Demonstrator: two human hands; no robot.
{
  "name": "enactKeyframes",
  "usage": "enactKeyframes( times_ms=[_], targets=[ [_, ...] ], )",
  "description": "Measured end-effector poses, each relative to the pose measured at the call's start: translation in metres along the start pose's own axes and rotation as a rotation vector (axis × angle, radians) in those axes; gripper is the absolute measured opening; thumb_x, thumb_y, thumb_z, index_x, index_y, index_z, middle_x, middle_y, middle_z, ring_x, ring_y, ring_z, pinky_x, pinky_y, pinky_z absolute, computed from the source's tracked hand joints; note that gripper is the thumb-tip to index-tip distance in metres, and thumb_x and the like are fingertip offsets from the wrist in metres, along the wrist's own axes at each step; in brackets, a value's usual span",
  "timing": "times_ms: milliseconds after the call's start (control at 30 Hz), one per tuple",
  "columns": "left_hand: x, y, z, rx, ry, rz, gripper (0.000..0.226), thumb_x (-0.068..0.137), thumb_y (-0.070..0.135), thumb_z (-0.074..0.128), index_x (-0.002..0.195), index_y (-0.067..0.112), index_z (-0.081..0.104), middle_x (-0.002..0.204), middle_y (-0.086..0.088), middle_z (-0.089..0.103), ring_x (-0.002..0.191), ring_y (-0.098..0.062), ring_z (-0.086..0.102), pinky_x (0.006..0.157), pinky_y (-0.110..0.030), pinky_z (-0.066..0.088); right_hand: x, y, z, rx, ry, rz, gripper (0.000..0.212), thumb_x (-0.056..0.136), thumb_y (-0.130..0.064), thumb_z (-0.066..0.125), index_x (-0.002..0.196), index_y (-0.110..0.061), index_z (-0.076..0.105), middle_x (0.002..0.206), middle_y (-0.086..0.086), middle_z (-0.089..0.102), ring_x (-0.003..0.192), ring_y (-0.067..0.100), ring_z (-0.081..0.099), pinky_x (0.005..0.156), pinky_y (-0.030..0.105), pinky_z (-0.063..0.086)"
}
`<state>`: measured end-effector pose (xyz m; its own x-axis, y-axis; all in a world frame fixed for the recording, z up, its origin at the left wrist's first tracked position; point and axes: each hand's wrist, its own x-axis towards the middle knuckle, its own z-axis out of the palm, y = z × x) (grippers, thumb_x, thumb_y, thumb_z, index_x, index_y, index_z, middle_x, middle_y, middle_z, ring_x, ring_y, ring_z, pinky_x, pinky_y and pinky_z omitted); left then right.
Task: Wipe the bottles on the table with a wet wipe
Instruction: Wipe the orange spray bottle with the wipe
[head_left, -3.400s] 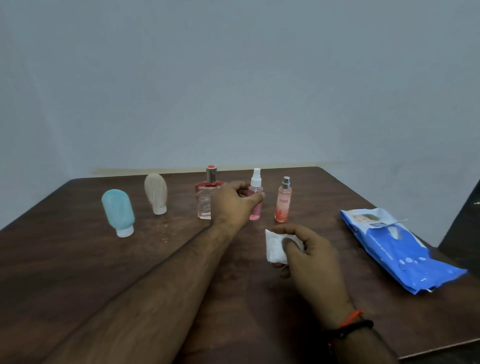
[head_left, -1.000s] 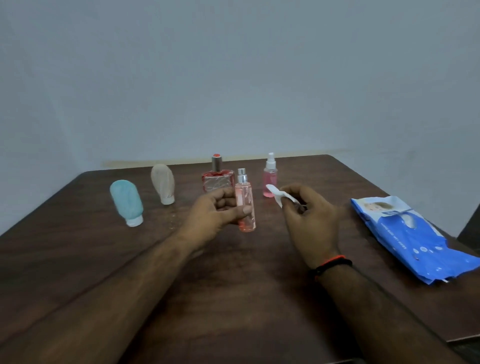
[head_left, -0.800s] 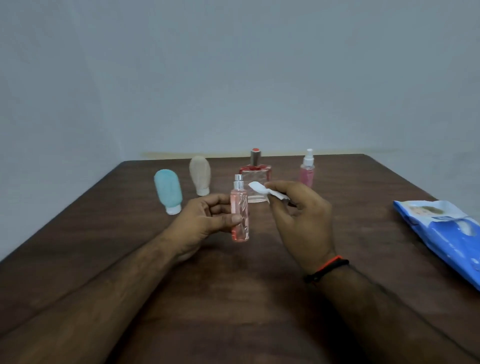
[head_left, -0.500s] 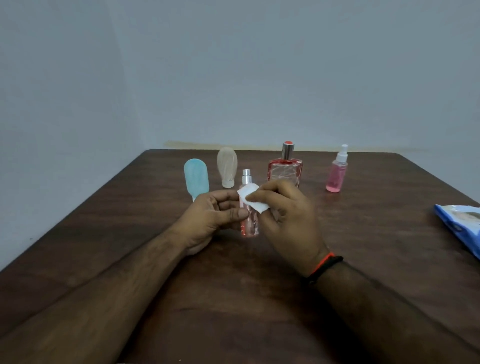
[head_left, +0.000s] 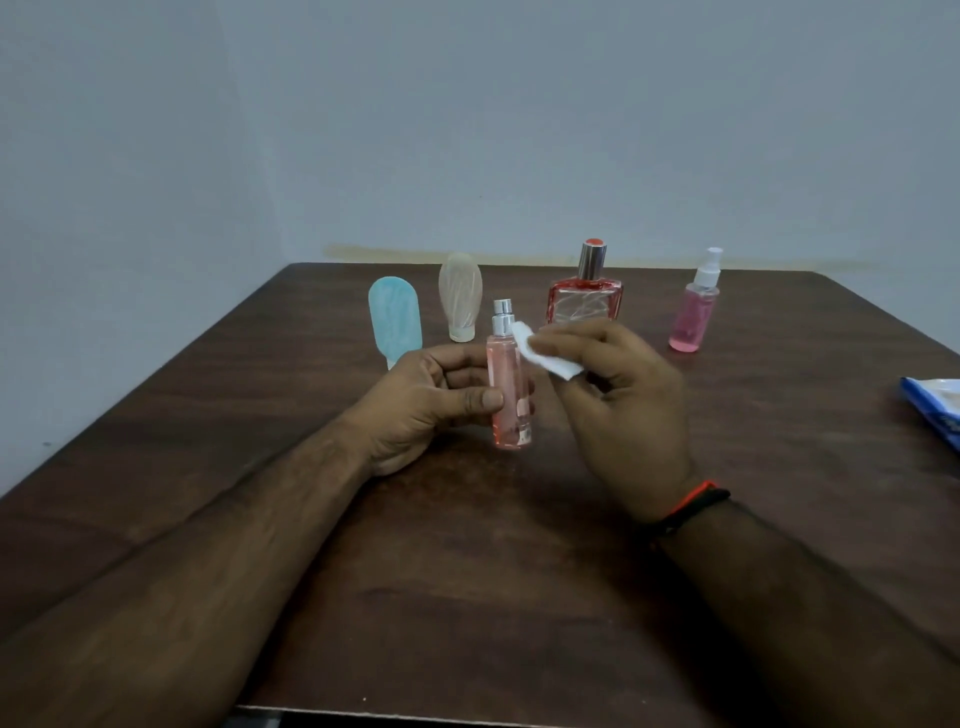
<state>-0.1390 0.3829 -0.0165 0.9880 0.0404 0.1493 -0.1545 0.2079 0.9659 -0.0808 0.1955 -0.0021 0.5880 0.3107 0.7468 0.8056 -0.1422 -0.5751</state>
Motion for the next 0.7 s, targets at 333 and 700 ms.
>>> enactKeyframes(
  times_ms=[333, 700],
  targets=[
    [0.0028, -0.0018, -0.0031, -0.052, 0.046, 0.024, 0.043, 0.07, 0.008, 0.074, 0.112, 0.006, 0.069, 0.103, -0.014, 0.074, 0.09, -0.022, 0.073, 0.08, -0.037, 0.059, -0.0085, -0.0008, -0.0046, -0.11, -0.142, -0.191, 0.012, 0.077, 0.001, 0.069, 0.083, -0.007, 0.076, 0.084, 0.004, 0.068, 0.073, 0.013, 0.061, 0.064, 0.028, 0.051],
    [0.0036, -0.0035, -0.0096, -0.069, 0.068, 0.045, 0.038, 0.078, 0.005, 0.069, 0.116, 0.003, 0.067, 0.107, -0.015, 0.074, 0.094, -0.025, 0.072, 0.08, -0.038, 0.061, -0.0108, -0.0054, 0.0009, -0.186, -0.214, -0.263, 0.018, 0.079, 0.003, 0.07, 0.091, -0.006, 0.079, 0.091, 0.007, 0.07, 0.085, 0.02, 0.065, 0.074, 0.029, 0.053]
  ],
)
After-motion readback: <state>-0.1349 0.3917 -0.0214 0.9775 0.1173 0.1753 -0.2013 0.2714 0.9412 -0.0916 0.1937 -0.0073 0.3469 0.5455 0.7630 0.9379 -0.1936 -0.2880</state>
